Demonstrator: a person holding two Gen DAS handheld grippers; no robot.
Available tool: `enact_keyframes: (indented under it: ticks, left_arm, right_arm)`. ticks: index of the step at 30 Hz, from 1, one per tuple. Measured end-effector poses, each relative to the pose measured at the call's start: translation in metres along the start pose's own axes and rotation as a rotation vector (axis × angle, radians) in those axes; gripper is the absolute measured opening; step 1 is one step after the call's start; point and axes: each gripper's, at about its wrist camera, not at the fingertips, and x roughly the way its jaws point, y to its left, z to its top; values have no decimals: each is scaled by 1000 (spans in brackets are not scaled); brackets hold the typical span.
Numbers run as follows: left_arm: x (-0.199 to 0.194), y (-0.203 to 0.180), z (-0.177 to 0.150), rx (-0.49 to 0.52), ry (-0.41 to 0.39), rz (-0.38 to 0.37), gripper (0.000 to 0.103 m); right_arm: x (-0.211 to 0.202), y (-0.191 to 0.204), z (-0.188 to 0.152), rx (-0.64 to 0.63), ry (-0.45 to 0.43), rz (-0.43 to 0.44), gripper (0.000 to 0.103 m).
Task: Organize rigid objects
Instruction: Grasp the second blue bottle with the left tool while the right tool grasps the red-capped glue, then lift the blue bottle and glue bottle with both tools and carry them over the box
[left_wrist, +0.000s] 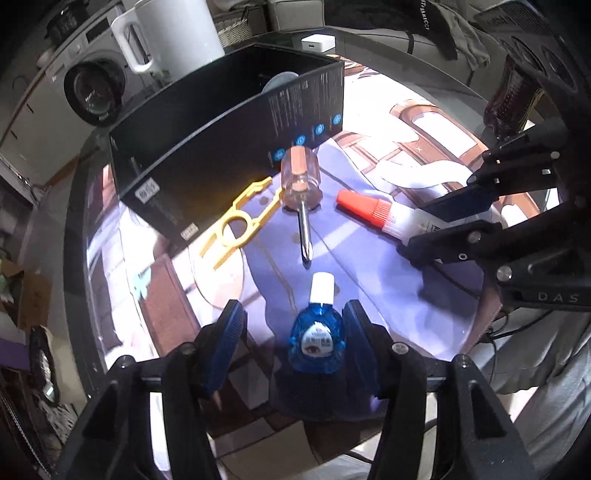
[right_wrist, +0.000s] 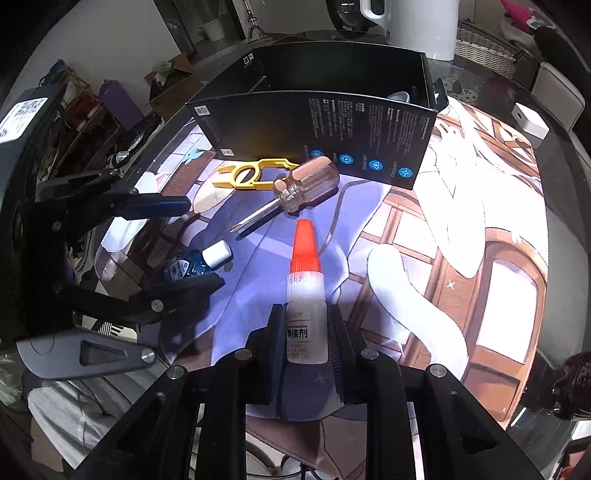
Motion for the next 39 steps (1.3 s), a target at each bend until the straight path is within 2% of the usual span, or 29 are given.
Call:
enact_keyframes:
  ticks: [4,11,13,15,16,19,25,33,37,39]
  left_arm:
    - [-1,-9,-10,14,6,5,55]
    - [-3,-22,-10,31,-1,-8,48]
    - [-3,-24,-8,28,0,-16,43]
    - [-3,-24,-6,27,3,-41,30]
    - [-3,-25,-6,30,4,-46,30]
    - [-3,-29,-6,43,1,-28,29]
    - [-12,-27,-7,35,-24,-17,29]
    - [-42,-14,-3,-19,-140,-17,29]
    - [-68,-8,0,-57,-266,5,29]
    - [-84,-6,-1,-62,-350,44,29]
  right_arm:
    - [3,5,2,-19,8,-3,21]
    - [5,18,-1,-49,14,-5,29]
    - [5,19,-2,-49,11,-8,30]
    - [5,18,0,-42,8,-8,30]
    - [5,18,0,-36,5,-6,30]
    - [5,19,-1,-45,5,-31,20]
    - [-2,27,-3,-63,-24,-64,18]
    - [-28,25,-2,-43,-112,-82,18]
    - [-53,29,1,-52,-218,-100,18]
    - [-67,34,2,-53,-293,-114,18]
